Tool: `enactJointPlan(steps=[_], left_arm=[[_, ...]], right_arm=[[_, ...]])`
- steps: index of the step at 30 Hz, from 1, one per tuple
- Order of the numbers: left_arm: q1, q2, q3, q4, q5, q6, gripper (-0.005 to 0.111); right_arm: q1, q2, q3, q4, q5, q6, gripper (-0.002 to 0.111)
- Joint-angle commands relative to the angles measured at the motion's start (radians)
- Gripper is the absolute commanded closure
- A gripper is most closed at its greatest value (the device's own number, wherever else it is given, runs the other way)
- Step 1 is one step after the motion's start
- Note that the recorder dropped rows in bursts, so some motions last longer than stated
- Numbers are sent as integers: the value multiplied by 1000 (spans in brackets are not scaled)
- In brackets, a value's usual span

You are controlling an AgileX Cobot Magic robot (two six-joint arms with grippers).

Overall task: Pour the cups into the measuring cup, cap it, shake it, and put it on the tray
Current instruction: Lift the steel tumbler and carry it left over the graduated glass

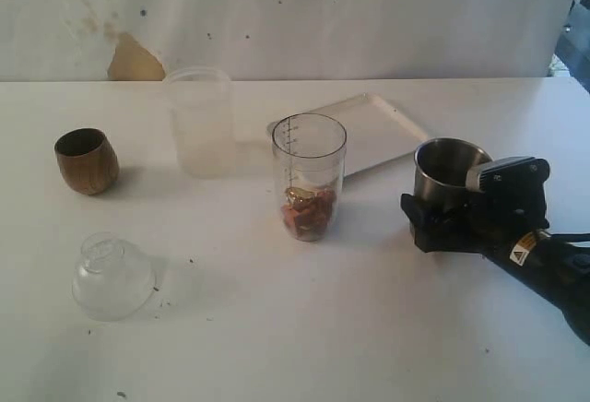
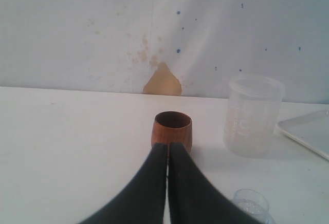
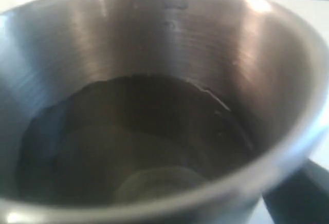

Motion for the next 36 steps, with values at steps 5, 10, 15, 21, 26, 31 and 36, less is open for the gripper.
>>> enactJointPlan(steps=[5,10,15,21,26,31,36], left_arm=[[-4,-3,5,-7,-3,0,106],[-4,-3,5,-7,-3,0,106],[-4,-3,5,-7,-3,0,106],[-4,-3,5,-7,-3,0,106],[-4,-3,5,-7,-3,0,106],[-4,-3,5,-7,-3,0,106],[-4,-3,5,-7,-3,0,106]], right_arm=[[1,2,-5,3,-16,2,91],[1,2,-5,5,-16,2,108],[1,-10,-5,5,-16,0,108],[1,-60,-5,9,-16,-7,108],[1,-118,-5,9,-16,-12,108],[1,-179,-5,9,-16,-12,108],[1,-260,-25,9,93,-5,108]])
